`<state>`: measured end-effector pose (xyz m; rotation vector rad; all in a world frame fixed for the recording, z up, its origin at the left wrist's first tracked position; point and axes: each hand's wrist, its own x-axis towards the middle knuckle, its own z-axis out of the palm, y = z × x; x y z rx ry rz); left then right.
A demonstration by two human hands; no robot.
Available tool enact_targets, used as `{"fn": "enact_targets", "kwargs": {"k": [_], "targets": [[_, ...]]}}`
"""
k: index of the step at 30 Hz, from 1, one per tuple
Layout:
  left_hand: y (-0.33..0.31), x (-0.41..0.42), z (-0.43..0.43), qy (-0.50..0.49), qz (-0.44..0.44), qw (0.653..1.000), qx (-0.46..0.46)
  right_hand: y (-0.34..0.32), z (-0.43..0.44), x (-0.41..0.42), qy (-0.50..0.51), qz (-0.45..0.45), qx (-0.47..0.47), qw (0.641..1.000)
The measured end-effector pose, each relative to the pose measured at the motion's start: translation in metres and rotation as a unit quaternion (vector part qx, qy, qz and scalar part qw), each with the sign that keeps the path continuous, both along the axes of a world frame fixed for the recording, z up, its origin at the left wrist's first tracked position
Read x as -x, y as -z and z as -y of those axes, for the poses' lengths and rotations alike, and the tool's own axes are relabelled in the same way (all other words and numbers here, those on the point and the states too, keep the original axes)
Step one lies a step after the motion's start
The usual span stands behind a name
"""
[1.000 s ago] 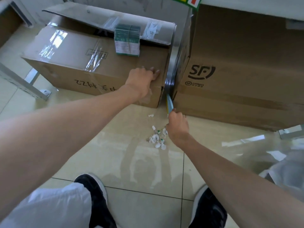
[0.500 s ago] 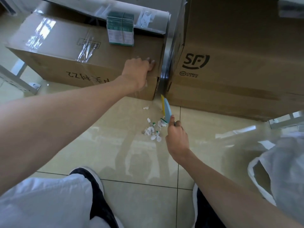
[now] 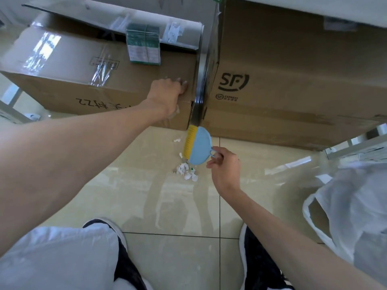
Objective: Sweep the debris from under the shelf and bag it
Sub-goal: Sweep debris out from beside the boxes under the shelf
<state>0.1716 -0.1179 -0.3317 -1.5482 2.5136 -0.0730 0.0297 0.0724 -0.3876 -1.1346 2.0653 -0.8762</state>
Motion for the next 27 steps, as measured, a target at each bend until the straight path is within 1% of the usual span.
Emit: {"fn": "enact_targets", "kwargs": {"k": [3,7,10,12,15,20,24,27], "targets": [[0.001,0.0,-0.001,-0.004,-0.004,1.0,-0.004,0.0,0.002,-0.011,-0.033,0.059,-0.026,0.997],[0.002,-0.002,-0.002,-0.015,-0.009,1.0,-0.004,0.005,0.019,-0.035,-0.063,0.099,-0.058,0.991],[0.005,0.001,-0.002,-0.023,-0.007,1.0,-0.007,0.019,0.034,-0.057,-0.091,0.087,-0.081,0.989],[0.009,0.003,-0.003,-0.034,-0.004,0.999,-0.004,0.031,0.045,-0.068,-0.098,0.067,-0.097,0.988],[0.012,0.004,-0.003,-0.036,-0.007,0.999,-0.001,0.048,0.061,-0.076,-0.1,0.064,-0.124,0.985],[0.013,0.004,-0.005,-0.052,-0.028,0.998,-0.01,0.056,0.074,-0.071,-0.087,0.033,-0.165,0.982],[0.013,0.004,-0.005,-0.055,-0.034,0.998,-0.008,0.055,0.09,-0.063,-0.039,0.042,-0.162,0.985],[0.013,0.004,-0.007,-0.057,-0.037,0.998,-0.007,0.056,0.094,-0.052,-0.023,0.033,-0.172,0.984]]}}
